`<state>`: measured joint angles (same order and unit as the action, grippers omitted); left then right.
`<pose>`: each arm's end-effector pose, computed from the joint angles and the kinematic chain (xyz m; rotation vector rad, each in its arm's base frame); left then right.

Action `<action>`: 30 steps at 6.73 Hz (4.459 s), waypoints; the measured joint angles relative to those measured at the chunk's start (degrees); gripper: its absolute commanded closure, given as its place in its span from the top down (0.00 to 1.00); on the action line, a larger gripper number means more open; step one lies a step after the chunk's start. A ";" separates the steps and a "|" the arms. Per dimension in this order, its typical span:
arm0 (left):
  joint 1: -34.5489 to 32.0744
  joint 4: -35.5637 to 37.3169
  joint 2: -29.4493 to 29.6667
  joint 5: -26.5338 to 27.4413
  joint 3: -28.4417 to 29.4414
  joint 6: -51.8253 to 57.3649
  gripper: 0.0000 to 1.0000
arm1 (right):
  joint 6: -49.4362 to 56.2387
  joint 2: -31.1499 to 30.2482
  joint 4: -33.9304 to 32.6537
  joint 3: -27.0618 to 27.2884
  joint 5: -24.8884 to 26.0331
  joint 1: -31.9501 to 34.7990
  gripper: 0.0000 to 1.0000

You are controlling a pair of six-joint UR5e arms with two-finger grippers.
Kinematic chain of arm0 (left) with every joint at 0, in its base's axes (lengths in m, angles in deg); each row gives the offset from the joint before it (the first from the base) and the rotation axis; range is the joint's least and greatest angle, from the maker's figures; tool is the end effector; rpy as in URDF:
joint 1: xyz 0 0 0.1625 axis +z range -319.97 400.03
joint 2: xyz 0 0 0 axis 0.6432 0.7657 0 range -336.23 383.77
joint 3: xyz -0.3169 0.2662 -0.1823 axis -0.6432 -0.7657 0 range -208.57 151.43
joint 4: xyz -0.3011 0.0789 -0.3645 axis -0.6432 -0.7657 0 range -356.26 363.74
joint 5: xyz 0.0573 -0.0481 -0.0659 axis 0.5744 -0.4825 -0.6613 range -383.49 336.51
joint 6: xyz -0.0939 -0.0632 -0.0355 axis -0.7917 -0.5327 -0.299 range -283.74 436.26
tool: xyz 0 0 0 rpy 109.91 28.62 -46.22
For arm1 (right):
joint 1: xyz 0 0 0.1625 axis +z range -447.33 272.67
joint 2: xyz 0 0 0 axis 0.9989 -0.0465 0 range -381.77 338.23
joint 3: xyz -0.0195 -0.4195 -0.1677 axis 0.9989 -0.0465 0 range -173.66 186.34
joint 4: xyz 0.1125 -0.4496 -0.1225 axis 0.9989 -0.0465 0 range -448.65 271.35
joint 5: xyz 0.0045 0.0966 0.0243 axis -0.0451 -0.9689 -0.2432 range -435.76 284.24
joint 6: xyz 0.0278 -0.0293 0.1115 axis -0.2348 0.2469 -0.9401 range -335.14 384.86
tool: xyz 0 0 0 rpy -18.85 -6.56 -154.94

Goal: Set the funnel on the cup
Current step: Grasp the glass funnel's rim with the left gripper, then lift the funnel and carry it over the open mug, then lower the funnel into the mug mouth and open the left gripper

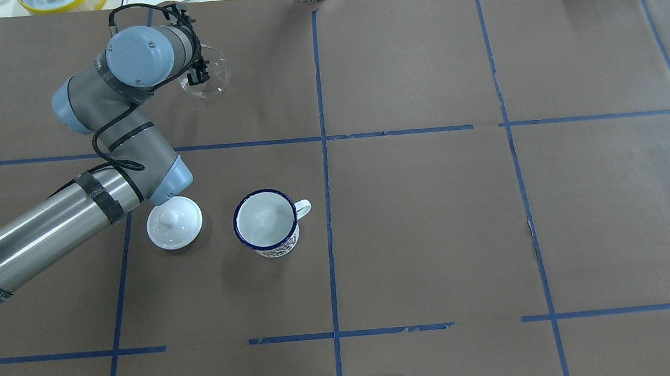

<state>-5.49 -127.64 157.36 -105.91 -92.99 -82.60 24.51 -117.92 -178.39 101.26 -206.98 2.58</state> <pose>0.5255 -0.7477 0.3218 -0.1086 1.2300 -1.8517 0.0544 -0.5102 0.7129 -0.0190 -0.7194 0.0107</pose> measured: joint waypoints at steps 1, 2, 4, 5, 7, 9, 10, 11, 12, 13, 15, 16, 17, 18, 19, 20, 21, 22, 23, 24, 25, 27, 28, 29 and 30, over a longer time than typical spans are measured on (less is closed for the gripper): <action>0.11 -0.29 -0.04 0.39 0.35 -0.19 0.55 | 0.00 0.00 0.00 0.00 0.00 0.00 1.00; 0.14 -1.13 -0.07 1.03 1.06 -0.33 0.45 | 0.00 0.00 0.00 0.00 0.00 0.00 1.00; 0.13 -2.86 -0.08 1.58 2.41 -0.37 0.00 | 0.00 0.00 0.00 0.00 0.00 0.00 1.00; 0.14 -3.08 -0.08 1.61 2.51 -0.29 0.00 | 0.00 0.00 0.00 0.00 0.00 0.00 1.00; 0.16 -3.23 -0.18 1.56 2.09 0.00 0.00 | 0.00 0.00 0.00 0.00 0.00 0.00 1.00; 0.10 -3.24 -0.36 1.50 0.22 0.42 0.00 | 0.00 0.00 0.00 0.00 0.00 0.00 1.00; -0.06 -3.08 -0.72 1.11 -2.38 1.46 0.00 | 0.00 0.00 0.00 0.00 0.00 0.00 1.00; -0.16 -2.20 -1.93 -0.90 -7.10 4.04 0.00 | 0.00 0.00 0.00 0.00 0.00 0.00 1.00; -0.17 0.89 -3.58 -5.30 -13.35 8.29 0.00 | 0.00 0.00 0.00 0.00 0.00 0.00 1.00; -0.07 7.77 -4.65 -10.03 -20.74 14.06 0.00 | 0.00 0.00 0.00 0.00 0.00 0.00 1.00; 0.65 26.13 -4.94 -17.98 -35.06 24.09 0.00 | 0.00 0.00 0.00 0.00 0.00 0.00 1.00; 2.74 35.43 -4.68 -21.08 -40.59 29.05 0.00 | 0.00 0.00 0.00 0.00 0.00 0.00 1.00; 6.40 44.05 -3.95 -22.63 -44.24 33.99 0.00 | 0.00 0.00 0.00 0.00 0.00 0.00 1.00; 9.62 50.43 -2.77 -24.34 -45.94 38.48 0.00 | 0.00 0.00 0.00 0.00 0.00 0.00 1.00; 11.33 53.35 -1.92 -26.75 -46.57 43.09 0.00 | 0.00 0.00 0.00 0.00 0.00 0.00 1.00; 11.96 54.91 -1.30 -29.03 -46.50 48.65 0.00 | 0.00 0.00 0.00 0.00 0.00 0.00 1.00; 12.14 56.24 -0.84 -30.93 -46.06 54.26 0.00 | 0.00 0.00 0.00 0.00 0.00 0.00 1.00; 12.18 57.14 -0.01 -32.06 -44.74 58.54 0.00 | 0.00 0.00 0.00 0.00 0.00 0.00 1.00; 12.20 57.48 1.30 -32.80 -42.32 61.70 0.00 | 0.00 0.00 0.00 0.00 0.00 0.00 1.00; 12.20 57.57 2.27 -33.90 -40.01 64.49 0.00 | 0.00 0.00 0.00 0.00 0.00 0.00 1.00; 12.19 57.51 2.73 -34.99 -38.19 66.47 0.00 | 0.00 0.00 0.00 0.00 0.00 0.00 1.00; 12.19 57.11 3.07 -35.69 -35.26 68.92 0.00 | 0.00 0.00 0.00 0.00 0.00 0.00 1.00; 12.21 56.61 3.10 -35.76 -34.15 69.57 0.00 | 0.00 0.00 0.00 0.00 0.00 0.00 1.00; 12.20 55.67 3.10 -35.76 -33.24 69.86 0.00 | 0.00 0.00 0.00 0.00 0.00 0.00 1.00; 12.18 54.74 3.09 -35.73 -32.52 69.95 0.00 | 0.00 0.00 0.00 0.00 0.00 0.00 1.00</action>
<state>6.69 -72.90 160.45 -141.64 -125.51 -12.64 24.51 -117.92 -178.39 101.27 -206.98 2.58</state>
